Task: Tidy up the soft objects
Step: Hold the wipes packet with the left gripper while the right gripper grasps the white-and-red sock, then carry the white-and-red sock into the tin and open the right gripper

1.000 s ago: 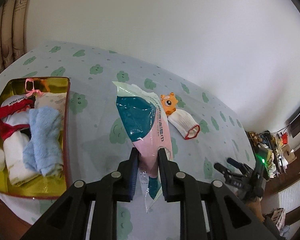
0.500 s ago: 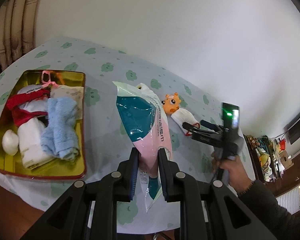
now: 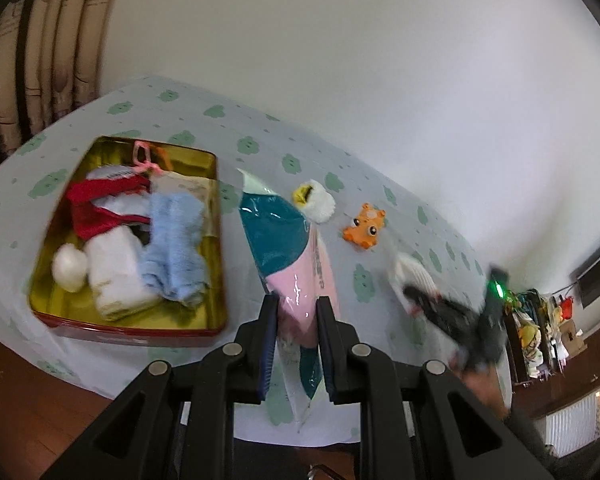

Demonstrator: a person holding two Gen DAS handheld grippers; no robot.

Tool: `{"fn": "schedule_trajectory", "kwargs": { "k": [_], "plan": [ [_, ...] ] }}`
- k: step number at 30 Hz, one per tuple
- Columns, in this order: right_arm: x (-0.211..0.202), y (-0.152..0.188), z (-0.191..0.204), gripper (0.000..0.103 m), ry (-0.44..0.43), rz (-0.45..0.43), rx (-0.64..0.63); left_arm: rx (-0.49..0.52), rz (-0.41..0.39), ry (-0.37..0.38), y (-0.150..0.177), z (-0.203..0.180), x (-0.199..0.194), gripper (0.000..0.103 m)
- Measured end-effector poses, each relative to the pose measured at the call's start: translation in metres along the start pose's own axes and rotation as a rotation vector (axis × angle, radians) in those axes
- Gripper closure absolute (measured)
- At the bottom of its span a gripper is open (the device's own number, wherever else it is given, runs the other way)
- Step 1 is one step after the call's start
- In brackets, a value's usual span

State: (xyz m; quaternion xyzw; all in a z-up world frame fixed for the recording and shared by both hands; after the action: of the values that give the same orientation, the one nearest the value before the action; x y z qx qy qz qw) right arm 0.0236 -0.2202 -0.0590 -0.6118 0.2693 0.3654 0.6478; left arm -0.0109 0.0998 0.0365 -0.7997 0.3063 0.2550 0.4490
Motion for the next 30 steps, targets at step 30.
{"fn": "schedule_trajectory", "kwargs": {
  "k": [30],
  "plan": [
    [-0.026,0.031,0.023,0.079,0.004,0.019,-0.011,-0.016,-0.147,-0.171,0.015,0.100,-0.107,0.088]
  ]
}}
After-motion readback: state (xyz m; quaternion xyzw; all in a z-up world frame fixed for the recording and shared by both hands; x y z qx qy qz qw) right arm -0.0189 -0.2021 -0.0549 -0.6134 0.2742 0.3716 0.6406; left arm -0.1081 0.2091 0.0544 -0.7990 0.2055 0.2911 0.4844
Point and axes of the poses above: each gripper's, at about its wrist camera, not at the fingertips, and x roughly the way its jaws point, z to its left, y to its underside, the point moved 5 cm from there along x, roughly the way its jaws point, and after that the axes turned 2 degrees about y, right-handed, at the moved point
